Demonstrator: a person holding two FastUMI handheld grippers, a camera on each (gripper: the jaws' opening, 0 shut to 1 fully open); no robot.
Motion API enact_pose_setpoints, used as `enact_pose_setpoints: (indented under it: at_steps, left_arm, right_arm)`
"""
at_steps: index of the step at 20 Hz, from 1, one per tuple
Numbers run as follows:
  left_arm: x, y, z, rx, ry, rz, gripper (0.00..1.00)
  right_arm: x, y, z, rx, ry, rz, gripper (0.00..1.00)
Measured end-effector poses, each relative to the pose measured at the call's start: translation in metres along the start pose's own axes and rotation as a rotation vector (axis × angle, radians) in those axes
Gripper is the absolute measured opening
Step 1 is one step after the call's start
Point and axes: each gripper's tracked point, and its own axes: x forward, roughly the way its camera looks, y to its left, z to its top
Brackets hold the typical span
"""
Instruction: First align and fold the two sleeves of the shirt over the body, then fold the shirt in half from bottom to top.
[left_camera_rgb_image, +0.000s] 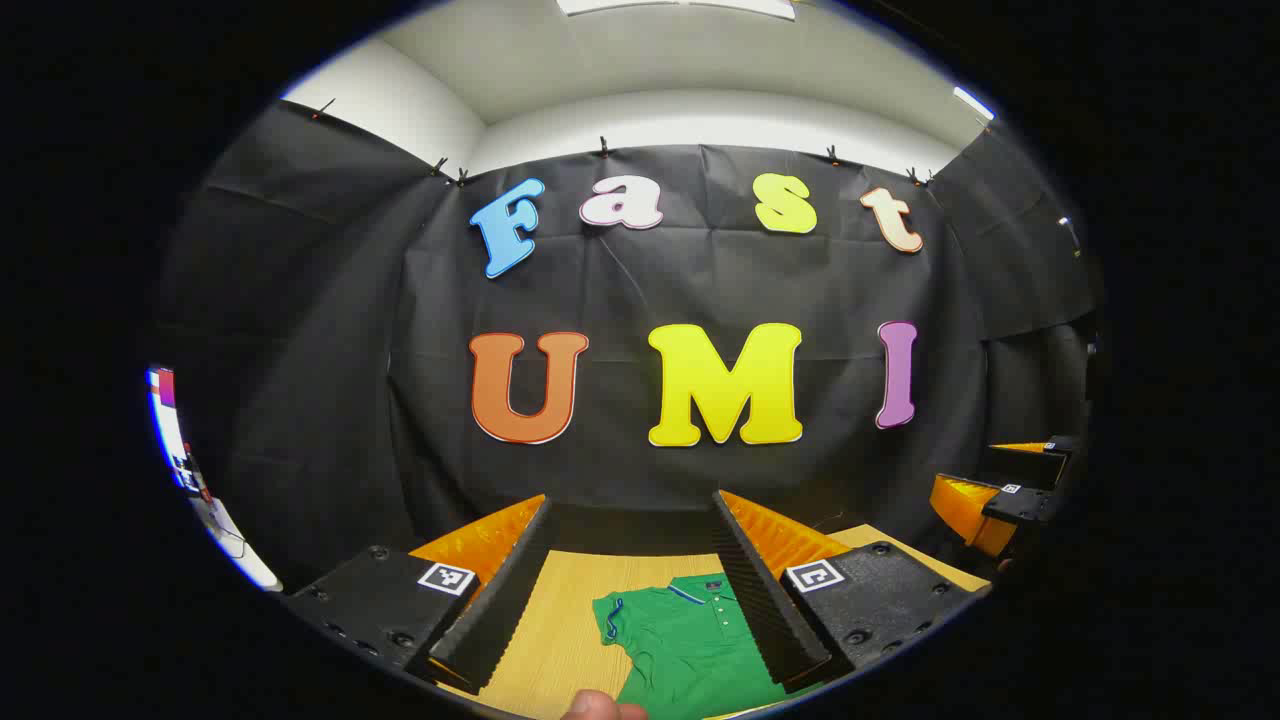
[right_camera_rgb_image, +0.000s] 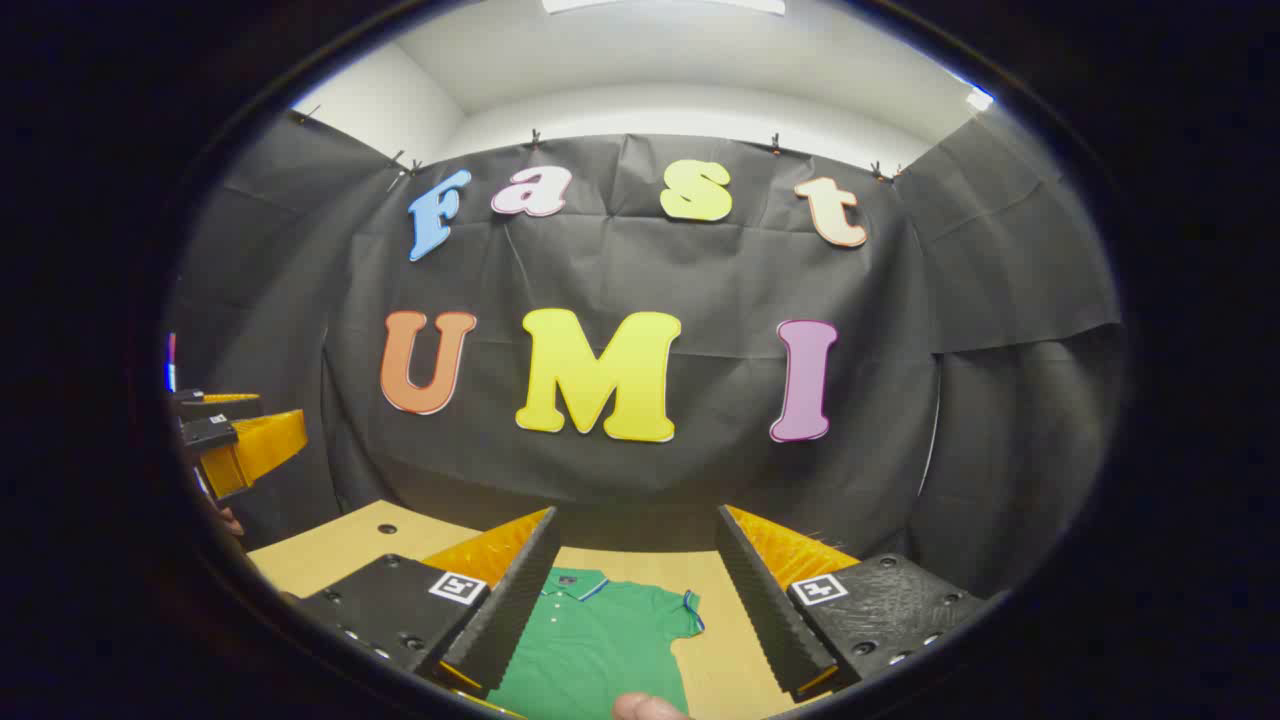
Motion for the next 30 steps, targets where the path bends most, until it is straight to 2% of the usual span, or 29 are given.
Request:
enact_pose_setpoints:
  at_steps: [13, 22, 23, 24, 30]
  left_arm:
    - [0.004, -0.003, -0.008, -0.002, 0.046, -0.016, 0.97]
    - [0.013, -0.007, -0.02, -0.016, 0.098, -0.032, 0.97]
    - [0.014, -0.007, -0.021, -0.021, 0.106, -0.032, 1.0]
    - [0.015, -0.008, -0.023, -0.023, 0.113, -0.033, 0.97]
    - [0.032, -0.011, -0.034, -0.009, 0.149, -0.022, 0.97]
  right_arm:
    - [0.019, -0.014, -0.01, 0.012, 0.033, 0.006, 0.95]
    - [0.056, -0.022, -0.054, 0.006, 0.156, 0.022, 0.96]
    - [0.063, -0.024, -0.059, -0.001, 0.171, 0.026, 0.96]
    - [0.071, -0.025, -0.067, -0.006, 0.189, 0.032, 0.96]
    - [0.128, -0.048, -0.123, -0.021, 0.312, 0.039, 0.95]
